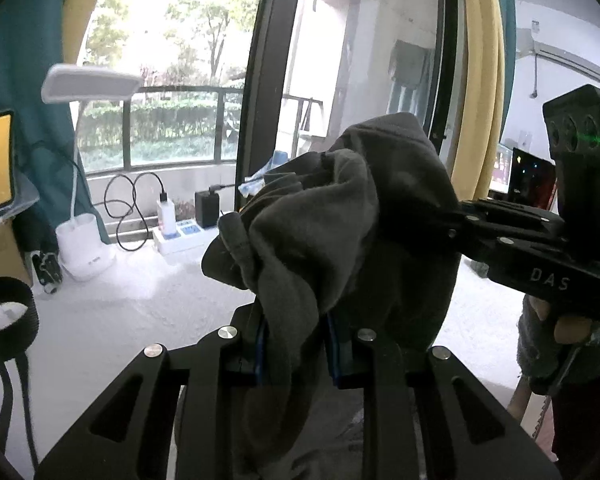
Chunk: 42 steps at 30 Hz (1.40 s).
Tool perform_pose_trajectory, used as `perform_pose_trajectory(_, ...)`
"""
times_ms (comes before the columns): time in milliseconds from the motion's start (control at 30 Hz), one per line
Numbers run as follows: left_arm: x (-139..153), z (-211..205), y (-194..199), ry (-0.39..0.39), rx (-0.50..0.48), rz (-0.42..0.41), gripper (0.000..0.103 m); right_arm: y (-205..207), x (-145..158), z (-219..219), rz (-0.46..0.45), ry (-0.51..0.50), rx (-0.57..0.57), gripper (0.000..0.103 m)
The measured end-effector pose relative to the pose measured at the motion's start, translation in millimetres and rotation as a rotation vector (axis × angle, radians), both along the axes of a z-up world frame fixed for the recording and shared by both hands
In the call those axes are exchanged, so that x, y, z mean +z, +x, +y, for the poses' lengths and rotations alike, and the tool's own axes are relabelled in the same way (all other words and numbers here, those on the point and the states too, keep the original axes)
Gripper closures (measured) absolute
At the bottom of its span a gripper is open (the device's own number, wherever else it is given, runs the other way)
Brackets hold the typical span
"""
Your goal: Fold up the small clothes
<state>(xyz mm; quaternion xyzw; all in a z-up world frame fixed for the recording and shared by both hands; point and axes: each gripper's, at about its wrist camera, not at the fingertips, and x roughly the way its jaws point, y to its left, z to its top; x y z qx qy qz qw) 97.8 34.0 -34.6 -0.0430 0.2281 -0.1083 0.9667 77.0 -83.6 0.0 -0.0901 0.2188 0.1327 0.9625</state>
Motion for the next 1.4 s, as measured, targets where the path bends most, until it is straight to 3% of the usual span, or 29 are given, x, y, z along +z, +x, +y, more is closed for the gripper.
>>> perform_pose_trajectory(600,36,8,-42,0.036,0.02,-0.159,0.082,-62,48,28,-0.158,-0.013,0.061,0.086)
perform_pose_trajectory(1033,56,32,-72,0.053,0.055,-0.257,0.082,-80,68,62,-0.241,-0.02,0.118,0.086)
perform_pose_trajectory(1400,70,76,-110,0.106,0.148,-0.311,0.082,-77,76,114,-0.281,-0.031,0.237,0.086)
